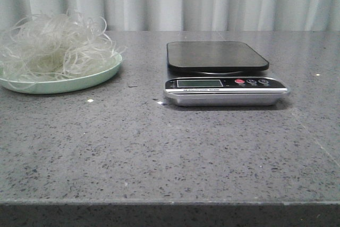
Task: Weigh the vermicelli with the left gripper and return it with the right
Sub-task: 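Lower the left gripper into the vermicelli pile and close on it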
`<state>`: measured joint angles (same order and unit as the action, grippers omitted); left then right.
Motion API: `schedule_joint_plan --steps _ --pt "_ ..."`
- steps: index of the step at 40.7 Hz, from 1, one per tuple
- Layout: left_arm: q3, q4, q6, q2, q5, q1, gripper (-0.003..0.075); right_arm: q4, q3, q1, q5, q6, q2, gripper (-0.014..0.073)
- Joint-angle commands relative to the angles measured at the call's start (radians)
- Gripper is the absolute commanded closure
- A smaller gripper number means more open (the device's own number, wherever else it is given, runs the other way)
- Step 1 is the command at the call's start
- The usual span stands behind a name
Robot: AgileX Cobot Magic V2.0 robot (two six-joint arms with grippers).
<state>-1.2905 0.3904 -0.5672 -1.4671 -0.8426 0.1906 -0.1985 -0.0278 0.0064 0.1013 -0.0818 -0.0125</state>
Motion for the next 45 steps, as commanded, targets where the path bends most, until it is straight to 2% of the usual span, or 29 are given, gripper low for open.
schedule_joint_plan --steps 1,11,27,33,42,45 --pt "-0.036 0.035 -0.003 -0.016 0.076 0.007 0.0087 -0.006 0.007 -0.004 -0.079 -0.003 -0.014 0.0442" --pt "-0.036 0.053 -0.003 -0.115 0.120 0.007 0.0088 -0.006 0.007 -0.004 -0.079 -0.003 -0.014 0.0442" --pt "-0.036 0.065 -0.003 -0.213 0.108 0.007 0.0105 -0.006 0.007 -0.004 -0.079 -0.003 -0.014 0.0442" --pt "-0.036 0.065 -0.003 -0.215 0.108 0.007 0.0229 -0.006 0.007 -0.004 -0.079 -0.003 -0.014 0.0442" --pt "-0.036 0.065 -0.003 -0.215 0.108 0.007 0.0529 -0.006 0.007 -0.004 -0.079 -0.003 -0.014 0.0442" --pt "-0.036 0.065 -0.003 -0.215 0.108 0.007 0.0589 -0.006 0.007 -0.004 -0.079 -0.003 -0.014 0.0442"
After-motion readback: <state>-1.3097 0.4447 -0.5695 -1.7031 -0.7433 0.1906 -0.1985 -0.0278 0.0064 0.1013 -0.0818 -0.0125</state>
